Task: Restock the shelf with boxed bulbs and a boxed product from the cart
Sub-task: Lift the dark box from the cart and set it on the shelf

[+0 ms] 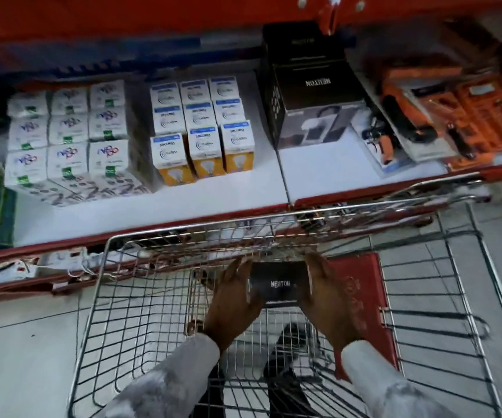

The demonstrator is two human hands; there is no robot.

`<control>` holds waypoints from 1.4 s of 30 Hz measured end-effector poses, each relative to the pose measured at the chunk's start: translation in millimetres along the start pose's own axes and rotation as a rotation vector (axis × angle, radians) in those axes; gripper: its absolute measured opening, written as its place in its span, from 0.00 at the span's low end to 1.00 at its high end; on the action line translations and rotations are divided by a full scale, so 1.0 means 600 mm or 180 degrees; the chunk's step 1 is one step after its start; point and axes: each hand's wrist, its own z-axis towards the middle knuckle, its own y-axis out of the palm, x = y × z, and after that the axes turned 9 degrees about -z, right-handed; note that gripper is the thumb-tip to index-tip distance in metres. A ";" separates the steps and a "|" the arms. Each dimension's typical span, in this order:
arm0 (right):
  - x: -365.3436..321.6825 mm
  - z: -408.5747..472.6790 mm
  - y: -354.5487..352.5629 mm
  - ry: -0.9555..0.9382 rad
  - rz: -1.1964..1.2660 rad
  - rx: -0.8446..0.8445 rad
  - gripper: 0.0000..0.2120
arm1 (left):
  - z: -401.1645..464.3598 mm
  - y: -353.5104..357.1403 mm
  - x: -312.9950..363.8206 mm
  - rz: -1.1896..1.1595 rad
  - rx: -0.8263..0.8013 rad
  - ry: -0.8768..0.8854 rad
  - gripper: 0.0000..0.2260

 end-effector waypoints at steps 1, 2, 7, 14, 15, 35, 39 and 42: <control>0.007 0.004 0.012 0.0242 0.0203 -0.0122 0.33 | 0.006 0.017 -0.004 -0.0308 0.0125 -0.0163 0.30; 0.010 0.010 0.023 0.0479 0.0366 -0.0204 0.31 | 0.012 0.030 -0.008 -0.0591 0.0248 -0.0396 0.29; 0.038 0.046 0.065 0.1380 0.1646 -0.0920 0.20 | 0.044 0.067 -0.021 -0.1515 0.0204 -0.1910 0.28; 0.071 0.063 0.071 0.2041 0.2695 -0.1119 0.14 | 0.044 0.058 -0.010 -0.2705 0.0147 -0.2522 0.14; 0.071 0.061 0.064 0.2036 0.2814 -0.1137 0.13 | 0.041 0.050 -0.004 -0.2695 0.0146 -0.2519 0.12; -0.048 -0.055 -0.358 0.0283 0.2799 0.0412 0.06 | -0.064 -0.274 0.273 -0.2504 0.0302 -0.0671 0.14; -0.056 -0.042 -0.417 0.0107 0.2831 0.0819 0.08 | -0.043 -0.292 0.319 -0.2305 0.0580 -0.0317 0.14; -0.053 -0.016 -0.452 -0.0002 0.2730 0.1130 0.08 | -0.011 -0.288 0.350 -0.2264 0.0707 -0.0124 0.15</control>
